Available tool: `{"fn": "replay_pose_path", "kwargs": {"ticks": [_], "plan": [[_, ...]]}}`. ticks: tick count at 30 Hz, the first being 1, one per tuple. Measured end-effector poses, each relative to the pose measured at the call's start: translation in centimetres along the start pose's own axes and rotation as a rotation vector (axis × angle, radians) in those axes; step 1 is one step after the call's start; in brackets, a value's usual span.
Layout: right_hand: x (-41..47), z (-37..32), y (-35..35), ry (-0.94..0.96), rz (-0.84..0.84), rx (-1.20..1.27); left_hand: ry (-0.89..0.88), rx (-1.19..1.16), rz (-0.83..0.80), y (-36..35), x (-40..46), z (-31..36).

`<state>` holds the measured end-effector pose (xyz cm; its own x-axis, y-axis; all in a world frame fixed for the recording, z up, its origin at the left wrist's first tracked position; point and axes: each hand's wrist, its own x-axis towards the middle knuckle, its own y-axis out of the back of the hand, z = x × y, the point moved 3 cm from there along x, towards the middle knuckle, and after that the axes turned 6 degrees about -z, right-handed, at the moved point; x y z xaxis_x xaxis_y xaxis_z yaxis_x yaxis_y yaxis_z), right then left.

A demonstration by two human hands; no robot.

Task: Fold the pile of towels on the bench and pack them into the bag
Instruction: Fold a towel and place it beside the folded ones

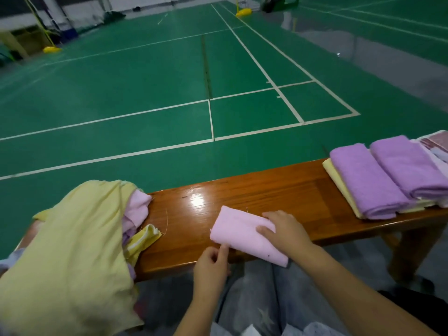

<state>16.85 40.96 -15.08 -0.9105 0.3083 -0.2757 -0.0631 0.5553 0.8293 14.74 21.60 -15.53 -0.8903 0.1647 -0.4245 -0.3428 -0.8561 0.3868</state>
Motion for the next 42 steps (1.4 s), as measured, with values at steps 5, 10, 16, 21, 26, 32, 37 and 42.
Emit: {"fn": "replay_pose_path", "kwargs": {"ticks": [5, 10, 16, 21, 26, 32, 37, 42], "plan": [[-1.7, -0.2, -1.1, -0.041, -0.004, 0.202, 0.254, -0.370, -0.269, -2.3, -0.6, -1.7], [-3.5, -0.7, -2.7, -0.060, -0.045, 0.364, 0.288, -0.562, -0.327, -2.8, -1.0, -1.7], [-5.3, 1.1, -3.1, -0.163, -0.119, 0.589, 0.264, -0.567, -0.438, -3.3, -1.1, -1.1], [-6.2, 3.1, -1.7, -0.267, -0.119, 0.869, 0.115, -0.538, -0.493, -5.0, -1.6, 1.4], [-7.0, 5.8, 1.2, -0.236, -0.224, 1.310, 0.003, -0.467, -0.638, -7.9, -2.5, 4.9], [-8.1, 8.9, 7.3, -0.115, -0.021, 1.477, -0.094, -0.443, -0.808, -12.1, -4.0, 8.8], [-9.5, 12.8, 13.2, -0.122, 0.246, 1.291, -0.114, -0.406, -0.879, -16.3, -4.6, 12.1], [-10.4, 18.8, 20.2, -0.150, 0.415, 1.138, -0.151, -0.364, -0.924, -19.2, -5.0, 14.9]]}}
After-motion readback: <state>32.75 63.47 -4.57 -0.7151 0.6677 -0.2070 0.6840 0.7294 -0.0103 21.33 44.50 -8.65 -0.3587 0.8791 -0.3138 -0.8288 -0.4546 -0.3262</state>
